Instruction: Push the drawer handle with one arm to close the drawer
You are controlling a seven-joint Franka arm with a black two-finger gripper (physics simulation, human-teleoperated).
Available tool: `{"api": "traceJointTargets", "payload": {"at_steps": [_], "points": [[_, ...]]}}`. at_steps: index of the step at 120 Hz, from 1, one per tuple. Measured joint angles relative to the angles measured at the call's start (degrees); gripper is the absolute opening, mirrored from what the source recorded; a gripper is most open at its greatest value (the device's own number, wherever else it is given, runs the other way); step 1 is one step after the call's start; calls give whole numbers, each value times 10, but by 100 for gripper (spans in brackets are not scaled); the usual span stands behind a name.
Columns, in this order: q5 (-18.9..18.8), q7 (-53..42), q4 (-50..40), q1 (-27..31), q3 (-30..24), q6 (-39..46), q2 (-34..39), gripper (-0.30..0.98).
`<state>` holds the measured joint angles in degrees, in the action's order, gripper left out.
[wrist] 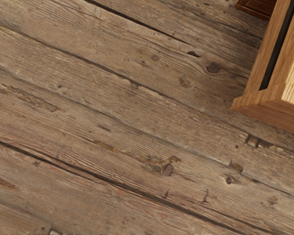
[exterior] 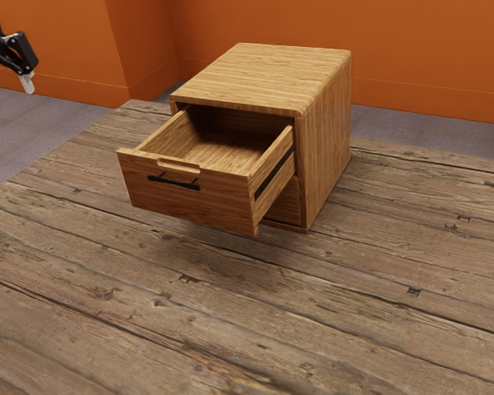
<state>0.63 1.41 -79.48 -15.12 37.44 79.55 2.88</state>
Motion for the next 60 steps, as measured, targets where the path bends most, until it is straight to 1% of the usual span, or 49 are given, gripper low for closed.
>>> {"api": "traceJointTargets", "payload": {"at_steps": [22, 29, 35, 60], "points": [[1, 0, 2, 5, 0, -1, 2, 67], [0, 1, 67, 2, -10, -10, 23, 67], [0, 1, 96, 5, -21, -17, 31, 67], [4, 2, 109, 3, -29, -28, 30, 67]]}}
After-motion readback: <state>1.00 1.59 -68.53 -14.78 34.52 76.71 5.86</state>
